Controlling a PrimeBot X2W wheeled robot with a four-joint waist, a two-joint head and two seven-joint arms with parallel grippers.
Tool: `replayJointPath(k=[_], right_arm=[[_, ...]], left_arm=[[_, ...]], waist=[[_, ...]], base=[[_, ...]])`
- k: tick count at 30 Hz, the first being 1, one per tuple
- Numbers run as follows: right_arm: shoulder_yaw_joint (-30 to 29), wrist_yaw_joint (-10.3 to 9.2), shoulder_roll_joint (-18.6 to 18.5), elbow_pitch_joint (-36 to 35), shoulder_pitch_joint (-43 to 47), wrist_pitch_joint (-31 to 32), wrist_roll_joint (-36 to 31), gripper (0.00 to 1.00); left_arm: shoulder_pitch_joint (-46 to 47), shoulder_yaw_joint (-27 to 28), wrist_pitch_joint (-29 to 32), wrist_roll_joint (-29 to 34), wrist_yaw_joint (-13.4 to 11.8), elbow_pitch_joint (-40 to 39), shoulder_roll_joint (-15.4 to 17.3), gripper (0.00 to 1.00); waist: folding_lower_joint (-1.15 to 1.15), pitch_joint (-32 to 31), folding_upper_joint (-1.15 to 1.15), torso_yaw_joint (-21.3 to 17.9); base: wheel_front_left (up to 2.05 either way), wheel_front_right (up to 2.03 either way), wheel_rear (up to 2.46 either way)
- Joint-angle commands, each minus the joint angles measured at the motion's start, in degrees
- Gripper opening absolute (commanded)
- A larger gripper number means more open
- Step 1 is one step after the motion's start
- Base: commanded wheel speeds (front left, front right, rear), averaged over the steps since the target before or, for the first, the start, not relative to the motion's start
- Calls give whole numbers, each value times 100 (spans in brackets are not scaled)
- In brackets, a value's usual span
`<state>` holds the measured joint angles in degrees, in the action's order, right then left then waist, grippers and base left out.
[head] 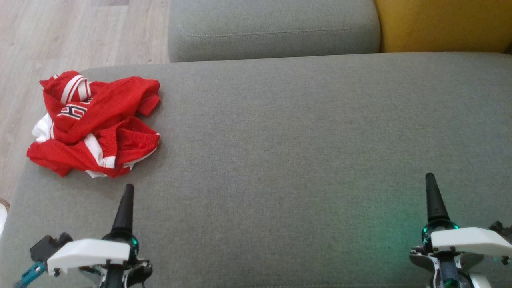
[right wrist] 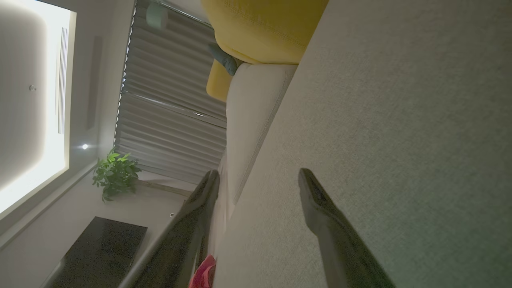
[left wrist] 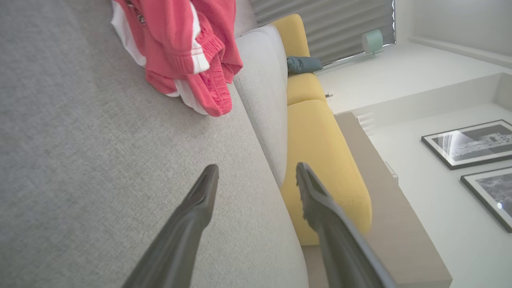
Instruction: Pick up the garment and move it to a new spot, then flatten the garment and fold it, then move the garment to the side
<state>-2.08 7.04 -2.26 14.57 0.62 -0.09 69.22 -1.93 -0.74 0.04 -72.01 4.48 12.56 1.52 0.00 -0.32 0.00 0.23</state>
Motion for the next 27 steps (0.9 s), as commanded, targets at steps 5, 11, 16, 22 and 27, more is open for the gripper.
replayJointPath(k=[5, 11, 16, 22, 27], right_arm=[[209, 16, -26, -284, -222, -136, -620, 100], [344, 18, -29, -319, -214, -237, -1159, 100], [409, 20, -31, -324, -192, -322, -1571, 100], [516, 23, -34, -296, -175, -440, -2080, 100], [588, 24, -36, -270, -168, -507, -2389, 100]], left_arm=[[248, -51, -140, 652, -58, -349, 69, 100], [216, -149, -242, 1263, -99, -427, 74, 100], [165, -204, -327, 1753, -117, -448, 78, 100], [87, -254, -446, 2382, -143, -500, 84, 100], [38, -270, -514, 2715, -156, -543, 87, 100]], waist=[[0, -13, 0, 6], [0, -32, 0, 3], [0, -53, 0, -3], [0, -86, 0, -12], [0, -106, 0, -13]], base=[[0, 0, 0], [0, 0, 0], [0, 0, 0], [0, 0, 0], [0, 0, 0]])
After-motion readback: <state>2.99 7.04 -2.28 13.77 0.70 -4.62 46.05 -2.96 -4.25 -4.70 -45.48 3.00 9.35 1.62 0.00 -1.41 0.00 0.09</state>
